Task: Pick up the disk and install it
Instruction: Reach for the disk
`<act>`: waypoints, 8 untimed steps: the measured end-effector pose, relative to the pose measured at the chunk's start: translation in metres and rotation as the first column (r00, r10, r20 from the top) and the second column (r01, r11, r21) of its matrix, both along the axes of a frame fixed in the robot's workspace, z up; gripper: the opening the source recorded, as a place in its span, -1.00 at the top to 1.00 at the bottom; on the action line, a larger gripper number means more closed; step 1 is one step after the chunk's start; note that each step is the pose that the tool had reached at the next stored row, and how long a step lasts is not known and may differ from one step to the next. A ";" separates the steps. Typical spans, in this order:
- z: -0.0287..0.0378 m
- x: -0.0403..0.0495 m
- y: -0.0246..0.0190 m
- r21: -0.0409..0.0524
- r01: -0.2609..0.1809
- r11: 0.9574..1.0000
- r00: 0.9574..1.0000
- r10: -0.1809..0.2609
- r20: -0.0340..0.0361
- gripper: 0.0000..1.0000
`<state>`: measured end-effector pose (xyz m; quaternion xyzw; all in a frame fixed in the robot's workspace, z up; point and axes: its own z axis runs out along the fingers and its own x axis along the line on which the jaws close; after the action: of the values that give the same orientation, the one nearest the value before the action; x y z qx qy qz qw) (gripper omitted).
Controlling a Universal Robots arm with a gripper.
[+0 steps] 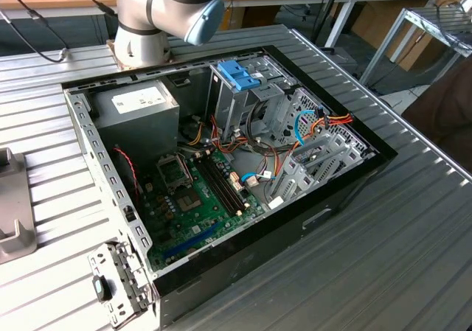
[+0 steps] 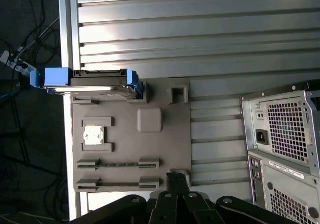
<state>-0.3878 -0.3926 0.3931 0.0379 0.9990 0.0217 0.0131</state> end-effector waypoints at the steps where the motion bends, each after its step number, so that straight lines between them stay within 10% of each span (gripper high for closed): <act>1: 0.0000 -0.0008 0.0004 0.000 0.000 1.000 1.000 0.000 0.000 0.80; 8: -0.0001 -0.0058 0.0026 0.000 0.000 1.000 1.000 0.000 0.000 0.80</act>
<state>-0.3936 -0.3900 0.3930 0.0379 0.9990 0.0217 0.0130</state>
